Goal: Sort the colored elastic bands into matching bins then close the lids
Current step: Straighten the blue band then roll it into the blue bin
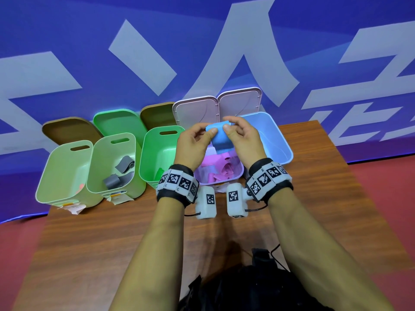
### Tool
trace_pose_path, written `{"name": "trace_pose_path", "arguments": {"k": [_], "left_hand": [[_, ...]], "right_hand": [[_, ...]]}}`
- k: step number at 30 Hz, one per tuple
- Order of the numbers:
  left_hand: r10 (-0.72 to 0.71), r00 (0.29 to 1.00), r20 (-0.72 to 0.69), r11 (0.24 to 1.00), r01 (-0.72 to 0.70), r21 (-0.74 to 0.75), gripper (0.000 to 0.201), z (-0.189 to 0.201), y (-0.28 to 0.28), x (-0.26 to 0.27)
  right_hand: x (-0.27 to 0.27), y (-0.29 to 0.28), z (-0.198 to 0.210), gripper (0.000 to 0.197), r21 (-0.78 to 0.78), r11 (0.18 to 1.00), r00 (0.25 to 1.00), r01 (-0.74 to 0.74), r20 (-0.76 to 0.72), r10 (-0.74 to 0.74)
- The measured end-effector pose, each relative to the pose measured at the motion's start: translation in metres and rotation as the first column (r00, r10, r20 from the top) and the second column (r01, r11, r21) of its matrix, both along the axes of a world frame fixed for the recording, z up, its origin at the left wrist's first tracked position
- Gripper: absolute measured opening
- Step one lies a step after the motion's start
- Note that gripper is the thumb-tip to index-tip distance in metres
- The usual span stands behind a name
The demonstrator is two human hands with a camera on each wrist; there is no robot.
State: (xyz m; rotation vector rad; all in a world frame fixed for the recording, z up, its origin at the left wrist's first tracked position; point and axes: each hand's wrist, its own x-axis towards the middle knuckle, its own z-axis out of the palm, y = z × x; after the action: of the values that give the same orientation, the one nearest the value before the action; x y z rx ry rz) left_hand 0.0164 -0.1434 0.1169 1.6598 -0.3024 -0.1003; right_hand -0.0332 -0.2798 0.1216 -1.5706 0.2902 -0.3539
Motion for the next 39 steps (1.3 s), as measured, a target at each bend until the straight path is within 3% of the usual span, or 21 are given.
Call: {"name": "trace_pose_path", "arguments": {"k": [3, 8, 16, 22, 29, 36, 39], "left_hand": [[0.001, 1.0, -0.006, 1.0, -0.001, 0.011, 0.009, 0.001, 0.0, -0.001], [-0.051, 0.999, 0.006, 0.999, 0.051, -0.008, 0.037, 0.007, 0.001, 0.002], [-0.002, 1.0, -0.014, 1.0, 0.002, -0.026, 0.014, 0.005, -0.003, 0.003], [-0.046, 0.998, -0.033, 0.999, 0.045, -0.026, 0.035, 0.005, -0.005, 0.001], [-0.017, 0.999, -0.044, 0.999, 0.016, -0.039, 0.018, 0.002, -0.007, 0.003], [-0.044, 0.999, -0.001, 0.998, 0.044, -0.035, 0.028, -0.002, -0.009, 0.001], [-0.068, 0.997, 0.029, 0.997, 0.068, -0.03, 0.019, -0.001, -0.009, -0.002]], "right_hand": [[0.001, -0.001, 0.001, 0.012, -0.025, 1.0, 1.0, -0.016, 0.0, 0.016], [0.007, -0.001, -0.004, 0.008, -0.043, 0.998, 0.999, 0.039, -0.037, -0.04], [0.005, -0.002, 0.001, 0.016, 0.007, 1.0, 1.0, -0.01, 0.002, 0.01], [0.006, -0.002, -0.003, 0.007, -0.008, 0.999, 0.999, 0.044, -0.029, -0.045], [0.004, -0.004, -0.002, 0.013, 0.019, 0.999, 1.0, 0.027, -0.013, -0.026], [-0.001, -0.006, 0.0, 0.014, 0.036, 0.999, 1.0, 0.027, -0.015, -0.027], [-0.003, -0.007, 0.0, 0.014, 0.071, 0.997, 0.999, 0.035, -0.005, -0.034]]}}
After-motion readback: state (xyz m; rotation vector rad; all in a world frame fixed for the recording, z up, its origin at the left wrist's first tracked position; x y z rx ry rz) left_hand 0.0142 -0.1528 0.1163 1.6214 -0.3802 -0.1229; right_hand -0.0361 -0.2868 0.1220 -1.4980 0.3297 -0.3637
